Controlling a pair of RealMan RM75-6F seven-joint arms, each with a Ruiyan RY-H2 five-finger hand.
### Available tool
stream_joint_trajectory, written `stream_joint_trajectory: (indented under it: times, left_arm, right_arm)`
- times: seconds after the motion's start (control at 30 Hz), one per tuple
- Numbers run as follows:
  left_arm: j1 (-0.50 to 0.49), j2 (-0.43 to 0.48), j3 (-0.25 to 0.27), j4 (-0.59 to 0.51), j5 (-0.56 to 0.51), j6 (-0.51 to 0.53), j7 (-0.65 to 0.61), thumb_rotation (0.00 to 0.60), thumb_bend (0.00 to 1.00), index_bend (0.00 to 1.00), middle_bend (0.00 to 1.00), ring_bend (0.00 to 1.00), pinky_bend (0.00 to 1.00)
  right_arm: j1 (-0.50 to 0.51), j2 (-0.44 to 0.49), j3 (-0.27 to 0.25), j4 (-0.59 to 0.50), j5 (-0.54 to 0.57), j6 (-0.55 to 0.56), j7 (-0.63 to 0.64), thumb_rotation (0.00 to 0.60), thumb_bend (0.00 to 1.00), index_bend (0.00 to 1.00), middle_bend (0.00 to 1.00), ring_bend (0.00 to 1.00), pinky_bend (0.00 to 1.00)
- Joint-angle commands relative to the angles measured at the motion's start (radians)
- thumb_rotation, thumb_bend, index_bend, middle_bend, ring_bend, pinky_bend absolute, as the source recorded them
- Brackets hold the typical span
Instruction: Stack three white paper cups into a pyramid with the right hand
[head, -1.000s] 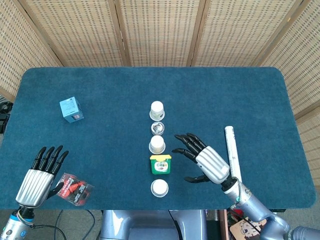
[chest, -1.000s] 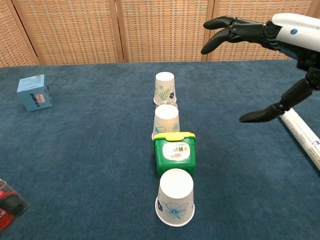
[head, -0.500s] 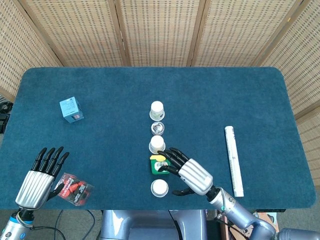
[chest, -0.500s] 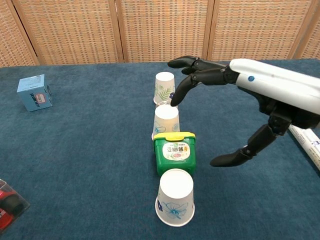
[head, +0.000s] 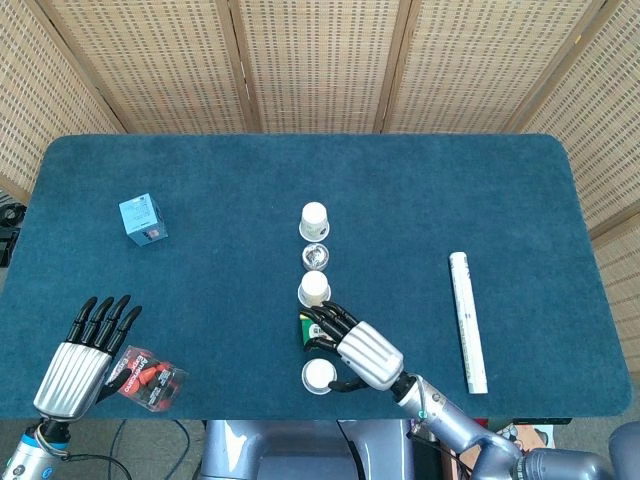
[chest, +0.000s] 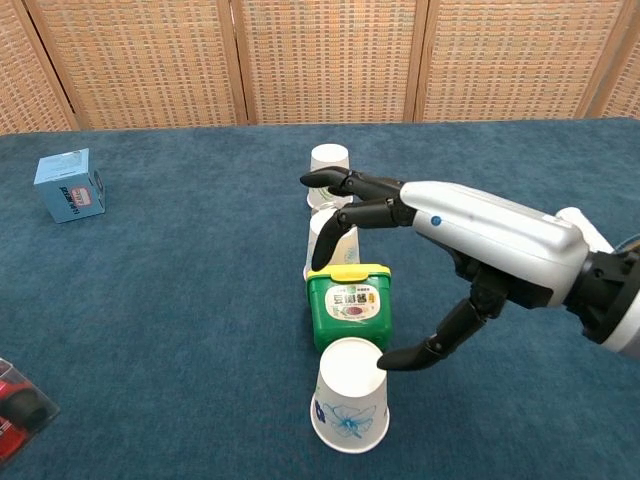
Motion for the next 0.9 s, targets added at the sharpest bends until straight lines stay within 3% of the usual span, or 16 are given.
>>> stream_joint_trajectory:
  times: [0.03,0.47,0.9]
  left_arm:
    - [0.000,0.000,0.001,0.000,0.001,-0.001,0.002,0.600,0.21,0.00,0.00,0.00,0.00]
    - [-0.001,-0.001,0.000,0.000,-0.002,-0.006,0.007,0.600,0.21,0.00,0.00,0.00,0.00]
    - [0.009,0.006,0.004,-0.004,0.020,0.020,0.000,0.600,0.21,0.00,0.00,0.00,0.00]
  right_arm:
    - [0.000,-0.008,-0.004,0.012,0.007,0.002,-0.003,0.600,0.13,0.38,0.00,0.00,0.00]
    - [-0.006,-0.005,-0.032,0.052,0.021,0.018,0.017,0.600,0.13,0.38,0.00,0.00,0.00]
    - [-0.026,0.044,-0.073,-0.017,0.037,0.007,-0.030,0.600,0.13,0.38,0.00,0.00,0.00]
